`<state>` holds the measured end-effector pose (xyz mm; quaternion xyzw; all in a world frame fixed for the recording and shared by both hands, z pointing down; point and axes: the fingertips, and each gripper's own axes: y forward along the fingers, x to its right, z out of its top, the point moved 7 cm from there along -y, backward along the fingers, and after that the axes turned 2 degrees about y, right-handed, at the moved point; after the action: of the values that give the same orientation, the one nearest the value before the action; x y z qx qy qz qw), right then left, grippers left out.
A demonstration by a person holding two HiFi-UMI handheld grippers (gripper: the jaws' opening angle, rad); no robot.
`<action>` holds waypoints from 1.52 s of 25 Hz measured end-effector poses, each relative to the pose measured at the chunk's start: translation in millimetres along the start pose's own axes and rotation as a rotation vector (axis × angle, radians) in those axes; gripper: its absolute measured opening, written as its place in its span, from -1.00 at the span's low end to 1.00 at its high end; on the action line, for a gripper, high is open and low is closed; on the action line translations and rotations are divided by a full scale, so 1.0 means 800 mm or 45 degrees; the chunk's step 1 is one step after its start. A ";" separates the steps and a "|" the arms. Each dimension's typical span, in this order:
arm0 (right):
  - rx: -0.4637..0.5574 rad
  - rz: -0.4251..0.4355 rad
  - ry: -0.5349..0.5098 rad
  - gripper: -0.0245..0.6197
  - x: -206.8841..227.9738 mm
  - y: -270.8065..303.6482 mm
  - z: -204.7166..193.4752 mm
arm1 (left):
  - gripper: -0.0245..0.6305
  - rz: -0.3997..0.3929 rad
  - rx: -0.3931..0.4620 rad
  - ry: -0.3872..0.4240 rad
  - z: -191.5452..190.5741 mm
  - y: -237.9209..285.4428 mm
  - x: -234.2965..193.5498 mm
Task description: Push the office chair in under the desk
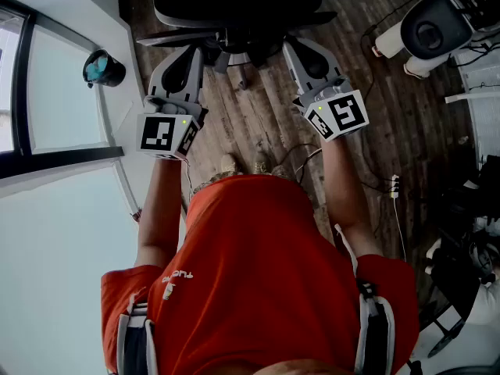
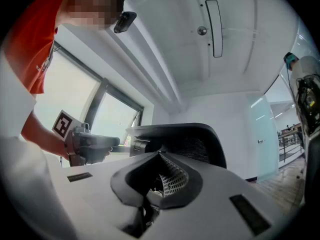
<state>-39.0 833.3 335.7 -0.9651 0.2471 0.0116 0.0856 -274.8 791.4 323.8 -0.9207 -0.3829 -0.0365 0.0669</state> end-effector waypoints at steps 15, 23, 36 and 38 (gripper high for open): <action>-0.122 0.070 -0.160 -0.83 0.039 0.004 -0.003 | -0.89 0.049 -0.123 0.131 -0.015 0.012 -0.018; -0.273 0.157 -0.320 -0.63 0.083 0.002 -0.016 | -0.57 0.057 -0.300 0.401 -0.031 0.020 -0.039; -0.729 0.319 -0.729 -0.15 0.166 0.016 -0.049 | -0.21 -0.032 -0.771 0.916 -0.071 0.039 -0.100; -0.811 0.346 -0.783 -0.12 0.175 0.022 -0.054 | -0.19 -0.082 -0.861 1.003 -0.081 0.044 -0.110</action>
<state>74.4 744.6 366.3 -0.8540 0.3186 0.3837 -0.1482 -313.0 695.5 373.8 -0.7951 -0.3237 -0.5038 -0.0965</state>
